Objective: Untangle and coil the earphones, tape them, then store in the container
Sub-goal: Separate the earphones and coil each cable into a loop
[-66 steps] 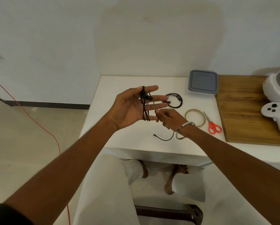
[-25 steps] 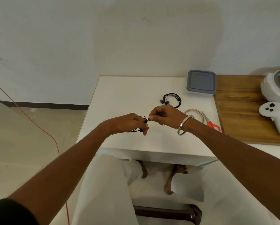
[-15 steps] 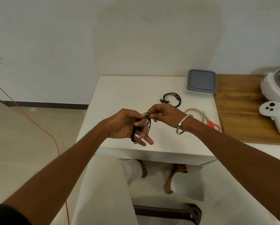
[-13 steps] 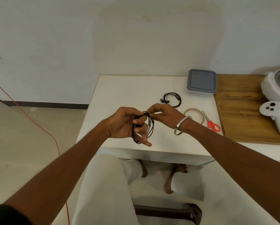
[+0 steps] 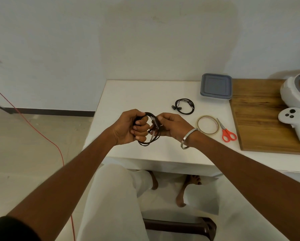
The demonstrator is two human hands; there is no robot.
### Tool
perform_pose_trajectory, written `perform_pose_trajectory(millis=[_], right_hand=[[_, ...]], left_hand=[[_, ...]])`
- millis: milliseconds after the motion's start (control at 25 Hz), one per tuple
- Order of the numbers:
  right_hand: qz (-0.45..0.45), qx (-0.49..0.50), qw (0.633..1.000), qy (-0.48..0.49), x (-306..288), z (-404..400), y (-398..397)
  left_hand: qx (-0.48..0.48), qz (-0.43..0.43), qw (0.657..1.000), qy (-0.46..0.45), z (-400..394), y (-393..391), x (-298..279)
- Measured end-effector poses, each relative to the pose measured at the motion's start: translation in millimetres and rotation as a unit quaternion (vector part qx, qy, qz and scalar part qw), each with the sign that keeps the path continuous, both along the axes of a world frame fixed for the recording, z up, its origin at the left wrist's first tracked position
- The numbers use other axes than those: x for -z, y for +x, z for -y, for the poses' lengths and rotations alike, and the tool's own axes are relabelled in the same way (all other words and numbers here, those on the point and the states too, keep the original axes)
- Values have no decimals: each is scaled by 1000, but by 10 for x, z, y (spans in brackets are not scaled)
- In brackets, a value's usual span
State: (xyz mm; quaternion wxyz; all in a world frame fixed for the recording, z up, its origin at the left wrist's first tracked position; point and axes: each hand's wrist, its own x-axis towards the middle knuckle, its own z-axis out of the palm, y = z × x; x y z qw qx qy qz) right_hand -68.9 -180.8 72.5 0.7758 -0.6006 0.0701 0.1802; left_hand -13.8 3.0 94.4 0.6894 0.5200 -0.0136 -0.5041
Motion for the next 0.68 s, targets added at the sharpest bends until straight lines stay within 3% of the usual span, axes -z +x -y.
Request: perform_pose_trajectory(millis=[80,320,680], right_hand=[[-48,-8,998,38,-4,2,3],[0,-24,999,-28,96,-13,20],[-65,14,998,-5,148,-80,153]], left_hand=[[-8,10,1000,12,-4,8,32],[-28,34,999,30,16,32,85],[-116,47,989,82,95,126,232]])
